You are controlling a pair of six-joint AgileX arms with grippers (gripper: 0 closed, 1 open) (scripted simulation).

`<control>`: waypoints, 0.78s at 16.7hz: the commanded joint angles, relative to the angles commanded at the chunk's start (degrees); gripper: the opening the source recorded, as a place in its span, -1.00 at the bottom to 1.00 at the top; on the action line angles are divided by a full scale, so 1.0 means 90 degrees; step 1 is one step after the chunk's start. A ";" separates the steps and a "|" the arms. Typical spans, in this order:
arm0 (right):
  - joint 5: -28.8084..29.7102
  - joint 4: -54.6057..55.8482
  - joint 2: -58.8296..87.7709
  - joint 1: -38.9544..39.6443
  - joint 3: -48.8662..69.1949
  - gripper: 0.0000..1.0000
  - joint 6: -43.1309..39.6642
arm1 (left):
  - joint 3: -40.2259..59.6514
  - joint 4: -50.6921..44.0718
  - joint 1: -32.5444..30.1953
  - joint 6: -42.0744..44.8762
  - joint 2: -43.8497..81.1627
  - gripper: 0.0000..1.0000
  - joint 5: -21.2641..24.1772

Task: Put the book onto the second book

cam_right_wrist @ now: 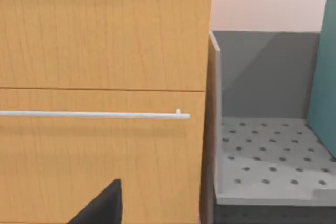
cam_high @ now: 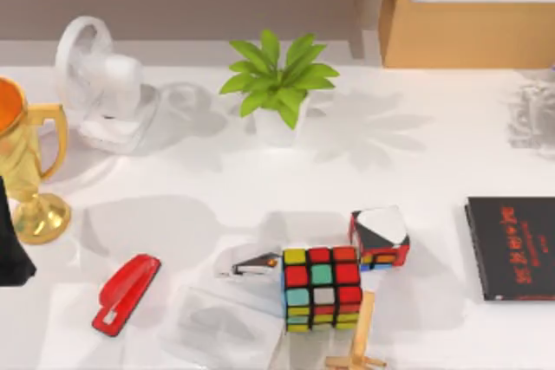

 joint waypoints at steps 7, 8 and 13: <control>-0.0926 0.1248 0.4050 -0.0942 0.2854 1.00 -0.0012 | 0.0000 0.0000 0.0000 0.0000 0.0000 1.00 0.0000; -0.1035 0.1393 0.4542 -0.1058 0.3204 1.00 -0.0014 | 0.0000 0.0000 0.0000 0.0000 0.0000 1.00 0.0000; -0.1409 0.1884 0.6406 -0.1490 0.4540 1.00 -0.0022 | 0.0000 0.0000 0.0000 0.0000 0.0000 1.00 0.0000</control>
